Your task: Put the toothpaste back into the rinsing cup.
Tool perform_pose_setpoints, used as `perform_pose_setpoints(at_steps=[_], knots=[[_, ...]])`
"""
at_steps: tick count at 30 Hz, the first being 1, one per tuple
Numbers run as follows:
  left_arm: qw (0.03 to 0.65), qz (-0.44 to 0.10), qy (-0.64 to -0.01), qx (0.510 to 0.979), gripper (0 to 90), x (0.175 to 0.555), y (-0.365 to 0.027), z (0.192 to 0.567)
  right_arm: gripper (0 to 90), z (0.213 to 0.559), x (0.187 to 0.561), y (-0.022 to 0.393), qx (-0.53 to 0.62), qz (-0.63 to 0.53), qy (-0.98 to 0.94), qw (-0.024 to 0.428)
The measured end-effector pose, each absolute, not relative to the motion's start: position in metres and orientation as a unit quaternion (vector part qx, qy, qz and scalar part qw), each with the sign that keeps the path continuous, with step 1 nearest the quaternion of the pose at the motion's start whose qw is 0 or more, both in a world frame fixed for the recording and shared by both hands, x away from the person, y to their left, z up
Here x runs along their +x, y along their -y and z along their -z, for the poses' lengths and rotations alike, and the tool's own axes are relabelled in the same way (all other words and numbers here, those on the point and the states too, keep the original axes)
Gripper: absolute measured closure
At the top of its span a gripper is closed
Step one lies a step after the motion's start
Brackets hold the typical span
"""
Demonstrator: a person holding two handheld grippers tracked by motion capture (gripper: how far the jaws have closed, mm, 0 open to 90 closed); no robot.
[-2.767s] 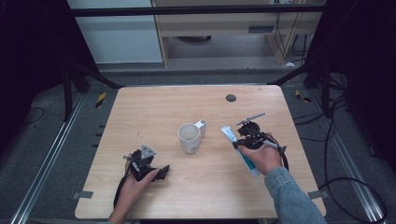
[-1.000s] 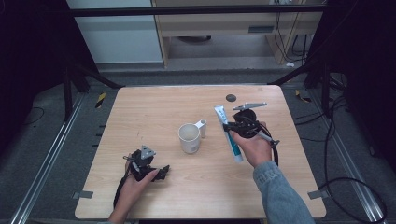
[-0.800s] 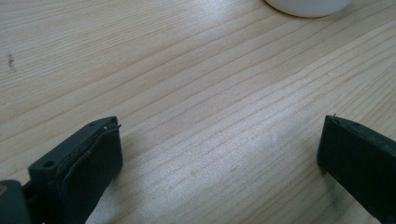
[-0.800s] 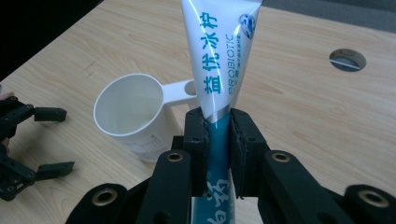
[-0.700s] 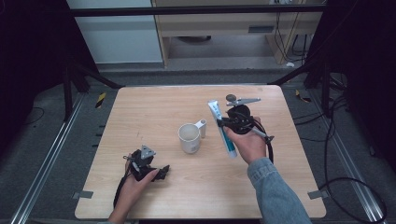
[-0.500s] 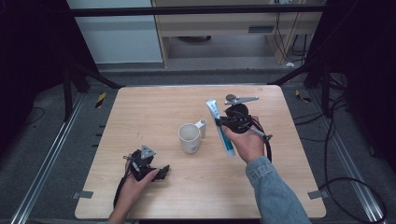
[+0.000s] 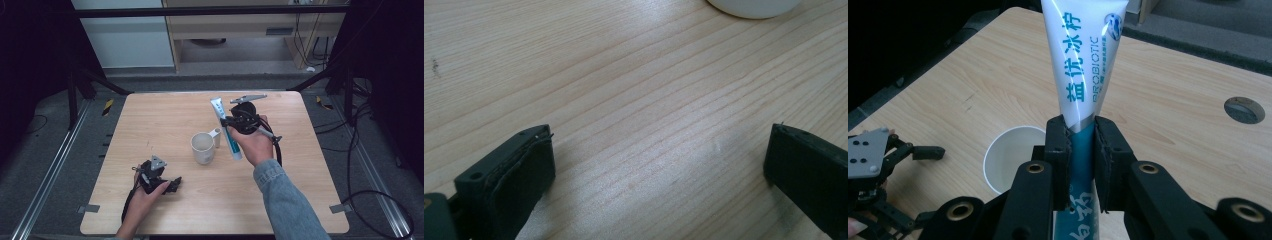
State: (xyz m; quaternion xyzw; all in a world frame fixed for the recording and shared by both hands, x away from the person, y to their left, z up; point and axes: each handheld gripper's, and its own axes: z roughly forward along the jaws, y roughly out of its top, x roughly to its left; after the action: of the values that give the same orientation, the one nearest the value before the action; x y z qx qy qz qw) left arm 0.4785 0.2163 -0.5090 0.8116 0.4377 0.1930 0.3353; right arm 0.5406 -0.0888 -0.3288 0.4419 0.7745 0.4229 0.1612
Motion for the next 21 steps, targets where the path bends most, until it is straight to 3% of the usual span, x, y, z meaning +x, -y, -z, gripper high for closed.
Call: perform_pose_setpoints(at_steps=[21], knots=[[0.334, -0.192, -0.437, 0.813, 0.0, 0.479, -0.217, 0.509, 78.5, 0.309, 0.564, 0.062, 0.428, -0.437, -0.773, 0.17]])
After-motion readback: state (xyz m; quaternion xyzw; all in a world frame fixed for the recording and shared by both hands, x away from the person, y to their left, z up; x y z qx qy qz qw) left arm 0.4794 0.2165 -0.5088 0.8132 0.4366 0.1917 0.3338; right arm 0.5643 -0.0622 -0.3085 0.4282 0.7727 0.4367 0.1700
